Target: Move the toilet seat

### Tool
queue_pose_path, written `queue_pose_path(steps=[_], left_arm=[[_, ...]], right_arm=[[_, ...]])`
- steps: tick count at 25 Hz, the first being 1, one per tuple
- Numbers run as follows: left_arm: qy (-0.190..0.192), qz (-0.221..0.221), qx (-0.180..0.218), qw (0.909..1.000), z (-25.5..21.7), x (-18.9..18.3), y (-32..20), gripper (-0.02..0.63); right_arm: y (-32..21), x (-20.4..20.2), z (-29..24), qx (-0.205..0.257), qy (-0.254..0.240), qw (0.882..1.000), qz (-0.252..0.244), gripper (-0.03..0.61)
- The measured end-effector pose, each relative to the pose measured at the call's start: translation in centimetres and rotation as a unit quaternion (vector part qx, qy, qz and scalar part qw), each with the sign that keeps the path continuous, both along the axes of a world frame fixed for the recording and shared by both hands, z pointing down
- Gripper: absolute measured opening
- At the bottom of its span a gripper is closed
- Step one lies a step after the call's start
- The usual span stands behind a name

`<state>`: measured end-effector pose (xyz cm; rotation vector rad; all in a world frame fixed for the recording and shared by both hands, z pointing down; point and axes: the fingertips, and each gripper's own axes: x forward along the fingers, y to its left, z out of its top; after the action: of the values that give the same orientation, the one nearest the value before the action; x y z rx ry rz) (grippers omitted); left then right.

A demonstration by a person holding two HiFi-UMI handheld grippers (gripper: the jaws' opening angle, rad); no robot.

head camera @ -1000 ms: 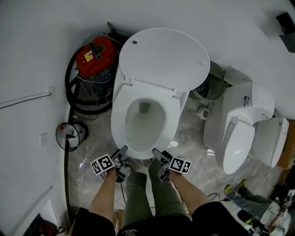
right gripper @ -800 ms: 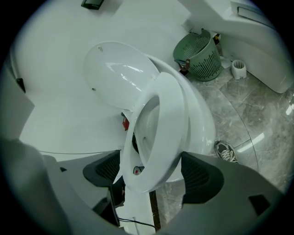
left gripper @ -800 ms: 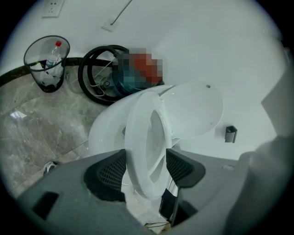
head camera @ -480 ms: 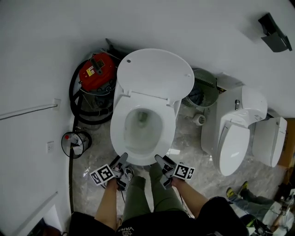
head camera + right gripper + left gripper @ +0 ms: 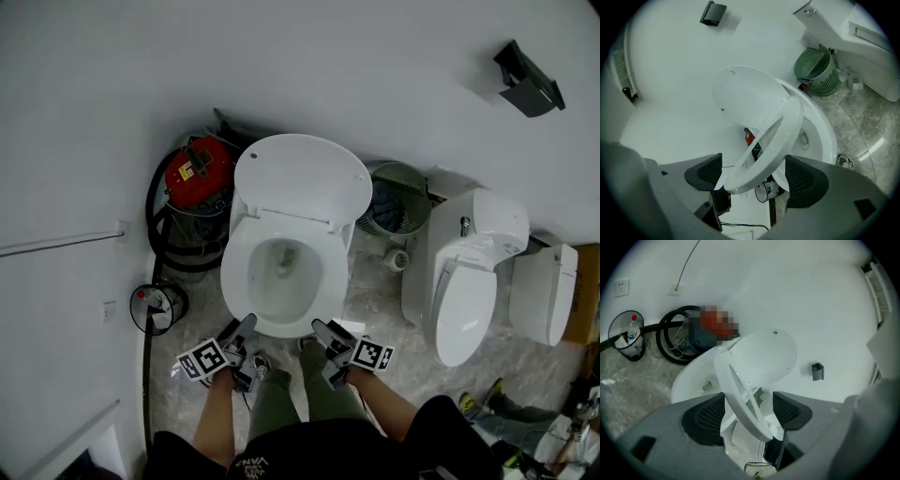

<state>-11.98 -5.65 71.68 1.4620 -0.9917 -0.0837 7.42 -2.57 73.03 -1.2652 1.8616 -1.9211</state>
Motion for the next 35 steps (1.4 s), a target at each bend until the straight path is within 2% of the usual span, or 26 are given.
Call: queue_pose_path(steps=[9,15,20,27,35], left_arm=[[0.011,0.016,0.027,0.9994,-4.3,1.1,-2.8,0.331],[-0.005,0.019,0.051,0.9985,-6.9,1.9,-5.1,0.345],[-0.022,0.014,0.074,0.9969,-8.6,2.6,-6.8,0.344],[-0.04,-0.012,0.111,0.993,-10.6,3.6,-9.6,0.36],[-0.044,0.011,0.128,0.9907,-12.4,4.4,-12.1,0.377]], right_arm=[[-2.3,0.8,-3.9,0.017,-0.009,1.0,-0.009,0.41],[-4.1,1.3,-6.2,0.03,-0.016,0.999,-0.024,0.414],[-5.7,1.6,-8.3,0.06,-0.027,0.996,-0.055,0.419],[-7.0,2.0,-10.0,0.094,-0.016,0.987,-0.13,0.446],[-9.2,2.4,-11.4,0.112,0.001,0.987,-0.112,0.445]])
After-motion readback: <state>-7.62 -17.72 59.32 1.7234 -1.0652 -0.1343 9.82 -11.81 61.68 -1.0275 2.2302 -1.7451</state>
